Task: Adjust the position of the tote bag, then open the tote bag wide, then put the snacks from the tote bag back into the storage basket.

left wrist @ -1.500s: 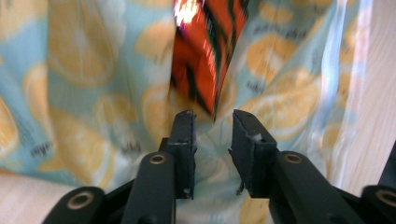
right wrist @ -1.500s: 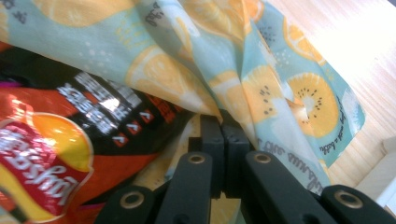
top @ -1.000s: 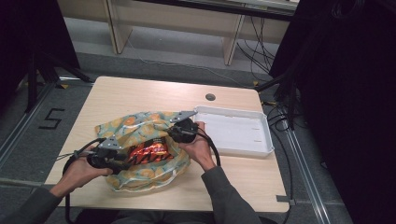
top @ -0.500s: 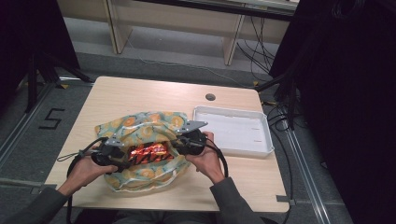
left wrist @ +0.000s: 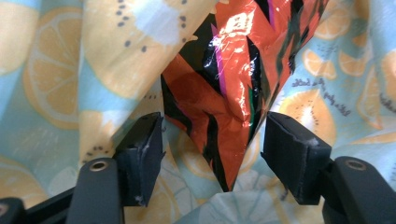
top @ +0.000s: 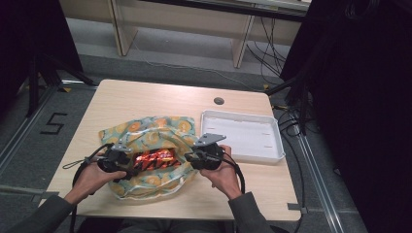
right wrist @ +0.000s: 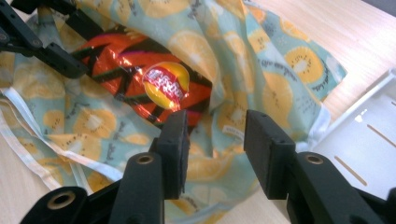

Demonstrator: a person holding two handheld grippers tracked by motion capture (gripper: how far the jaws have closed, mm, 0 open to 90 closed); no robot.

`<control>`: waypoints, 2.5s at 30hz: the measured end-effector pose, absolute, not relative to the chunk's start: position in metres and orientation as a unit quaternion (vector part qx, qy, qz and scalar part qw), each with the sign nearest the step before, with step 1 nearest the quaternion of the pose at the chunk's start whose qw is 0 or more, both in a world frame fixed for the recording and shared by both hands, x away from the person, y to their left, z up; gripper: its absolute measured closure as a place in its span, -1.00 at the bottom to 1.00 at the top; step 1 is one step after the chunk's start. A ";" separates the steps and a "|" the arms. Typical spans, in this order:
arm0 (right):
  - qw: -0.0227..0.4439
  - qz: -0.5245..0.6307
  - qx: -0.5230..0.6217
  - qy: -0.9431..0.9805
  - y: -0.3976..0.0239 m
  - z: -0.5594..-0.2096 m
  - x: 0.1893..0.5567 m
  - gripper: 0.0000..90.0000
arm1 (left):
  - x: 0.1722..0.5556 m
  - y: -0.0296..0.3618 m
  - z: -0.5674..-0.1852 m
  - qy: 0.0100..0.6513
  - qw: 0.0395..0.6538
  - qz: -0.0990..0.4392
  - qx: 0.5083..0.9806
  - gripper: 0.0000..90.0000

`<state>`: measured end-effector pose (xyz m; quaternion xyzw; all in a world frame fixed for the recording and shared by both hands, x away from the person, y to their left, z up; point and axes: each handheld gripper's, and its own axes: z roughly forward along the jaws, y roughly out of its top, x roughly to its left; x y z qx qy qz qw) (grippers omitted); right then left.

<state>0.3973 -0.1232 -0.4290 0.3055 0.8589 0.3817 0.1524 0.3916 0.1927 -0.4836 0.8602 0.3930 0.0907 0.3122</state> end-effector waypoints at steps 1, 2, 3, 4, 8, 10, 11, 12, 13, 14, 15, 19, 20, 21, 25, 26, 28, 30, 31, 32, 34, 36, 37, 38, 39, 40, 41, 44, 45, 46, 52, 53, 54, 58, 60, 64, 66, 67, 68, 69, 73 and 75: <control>0.145 0.375 0.296 0.867 -0.125 -0.428 0.397 0.34 | 0.391 0.193 -0.484 0.393 0.313 0.091 0.860 -0.18; 0.145 0.375 0.296 0.867 -0.125 -0.428 0.397 0.34 | 0.391 0.193 -0.484 0.393 0.313 0.091 0.860 -0.18; 0.156 0.382 0.296 0.862 -0.125 -0.429 0.395 0.34 | 0.391 0.193 -0.484 0.392 0.311 0.093 0.861 -0.18; 0.156 0.382 0.296 0.862 -0.125 -0.429 0.395 0.34 | 0.391 0.193 -0.484 0.392 0.311 0.093 0.861 -0.18; 0.148 0.377 0.295 0.865 -0.125 -0.428 0.389 0.33 | 0.392 0.193 -0.483 0.393 0.311 0.092 0.860 -0.18; 0.153 0.385 0.295 0.861 -0.125 -0.430 0.389 0.33 | 0.392 0.193 -0.482 0.394 0.307 0.089 0.862 -0.17; 0.153 0.380 0.291 0.865 -0.127 -0.431 0.388 0.33 | 0.393 0.193 -0.483 0.393 0.308 0.091 0.862 -0.16; 0.153 0.380 0.291 0.865 -0.127 -0.431 0.388 0.33 | 0.393 0.193 -0.483 0.393 0.308 0.091 0.862 -0.16; 0.150 0.374 0.290 0.868 -0.129 -0.430 0.388 0.33 | 0.392 0.193 -0.483 0.391 0.307 0.089 0.863 -0.16; 0.150 0.376 0.300 0.863 -0.130 -0.431 0.385 0.31 | 0.392 0.193 -0.484 0.392 0.311 0.093 0.861 -0.12; 0.150 0.376 0.300 0.863 -0.130 -0.431 0.385 0.31 | 0.392 0.193 -0.484 0.392 0.311 0.093 0.861 -0.11; 0.148 0.375 0.299 0.865 -0.135 -0.429 0.379 0.29 | 0.392 0.192 -0.485 0.386 0.309 0.098 0.864 -0.04; 0.148 0.375 0.299 0.865 -0.135 -0.429 0.379 0.29 | 0.392 0.192 -0.485 0.386 0.309 0.098 0.864 -0.02; 0.144 0.377 0.304 0.863 -0.135 -0.430 0.378 0.29 | 0.391 0.191 -0.485 0.385 0.301 0.097 0.867 -0.02; 0.145 0.372 0.307 0.864 -0.139 -0.433 0.374 0.28 | 0.390 0.188 -0.490 0.372 0.294 0.108 0.874 0.17; 0.145 0.372 0.307 0.864 -0.139 -0.433 0.374 0.28 | 0.390 0.188 -0.490 0.372 0.294 0.108 0.874 0.24; 0.147 0.379 0.300 0.863 -0.140 -0.435 0.374 0.29 | 0.390 0.188 -0.491 0.359 0.290 0.120 0.879 0.36; 0.142 0.374 0.299 0.866 -0.141 -0.434 0.374 0.29 | 0.390 0.189 -0.488 0.350 0.286 0.115 0.885 0.56; 0.149 0.376 0.307 0.861 -0.140 -0.436 0.372 0.29 | 0.388 0.189 -0.485 0.342 0.289 0.133 0.884 0.72; 0.149 0.376 0.307 0.861 -0.140 -0.436 0.372 0.29 | 0.388 0.189 -0.485 0.342 0.289 0.133 0.884 0.77; 0.139 0.367 0.301 0.869 -0.141 -0.435 0.373 0.29 | 0.385 0.188 -0.475 0.323 0.309 0.141 0.883 0.92; 0.147 0.373 0.303 0.865 -0.140 -0.437 0.373 0.29 | 0.384 0.188 -0.469 0.315 0.310 0.147 0.885 0.94; 0.145 0.373 0.305 0.864 -0.140 -0.437 0.372 0.29 | 0.381 0.188 -0.462 0.306 0.317 0.145 0.886 0.94; 0.146 0.373 0.304 0.864 -0.139 -0.437 0.372 0.29 | 0.381 0.189 -0.458 0.297 0.316 0.147 0.889 0.95; 0.140 0.367 0.302 0.869 -0.140 -0.435 0.372 0.29 | 0.379 0.189 -0.453 0.291 0.319 0.144 0.891 0.96; 0.140 0.368 0.297 0.870 -0.140 -0.435 0.372 0.29 | 0.379 0.189 -0.453 0.291 0.319 0.144 0.891 0.96; 0.139 0.367 0.293 0.872 -0.140 -0.435 0.372 0.29 | 0.378 0.190 -0.448 0.288 0.325 0.134 0.891 0.96; 0.145 0.377 0.301 0.864 -0.139 -0.437 0.373 0.29 | 0.376 0.191 -0.441 0.279 0.329 0.127 0.893 0.96; 0.141 0.379 0.305 0.862 -0.139 -0.437 0.373 0.29 | 0.374 0.191 -0.438 0.281 0.332 0.121 0.892 0.96; 0.134 0.374 0.304 0.866 -0.139 -0.435 0.373 0.29 | 0.374 0.192 -0.435 0.277 0.336 0.118 0.892 0.96; 0.124 0.376 0.304 0.867 -0.138 -0.435 0.373 0.28 | 0.368 0.196 -0.418 0.273 0.353 0.109 0.888 0.96; 0.130 0.386 0.305 0.861 -0.136 -0.437 0.373 0.28 | 0.367 0.198 -0.416 0.278 0.356 0.109 0.886 0.96; 0.133 0.383 0.294 0.865 -0.136 -0.435 0.373 0.28 | 0.366 0.199 -0.414 0.277 0.361 0.107 0.884 0.96; 0.127 0.397 0.301 0.858 -0.132 -0.435 0.372 0.26 | 0.364 0.204 -0.409 0.275 0.367 0.103 0.883 0.96; 0.123 0.387 0.295 0.865 -0.131 -0.433 0.373 0.24 | 0.363 0.205 -0.406 0.274 0.369 0.100 0.882 0.96; 0.119 0.400 0.300 0.858 -0.130 -0.433 0.377 0.23 | 0.363 0.208 -0.400 0.275 0.374 0.096 0.881 0.96; 0.115 0.401 0.303 0.857 -0.130 -0.433 0.378 0.23 | 0.363 0.209 -0.398 0.272 0.372 0.097 0.882 0.96; 0.111 0.406 0.307 0.854 -0.129 -0.435 0.381 0.24 | 0.363 0.210 -0.394 0.269 0.375 0.098 0.882 0.96; 0.108 0.408 0.312 0.851 -0.127 -0.436 0.381 0.23 | 0.363 0.212 -0.392 0.265 0.374 0.097 0.883 0.96; 0.108 0.408 0.312 0.851 -0.127 -0.436 0.381 0.23 | 0.363 0.212 -0.392 0.265 0.374 0.097 0.883 0.96; 0.105 0.417 0.304 0.850 -0.120 -0.436 0.386 0.24 | 0.363 0.214 -0.387 0.268 0.381 0.096 0.880 0.96; 0.108 0.429 0.295 0.847 -0.114 -0.436 0.388 0.23 | 0.363 0.216 -0.385 0.265 0.385 0.095 0.879 0.96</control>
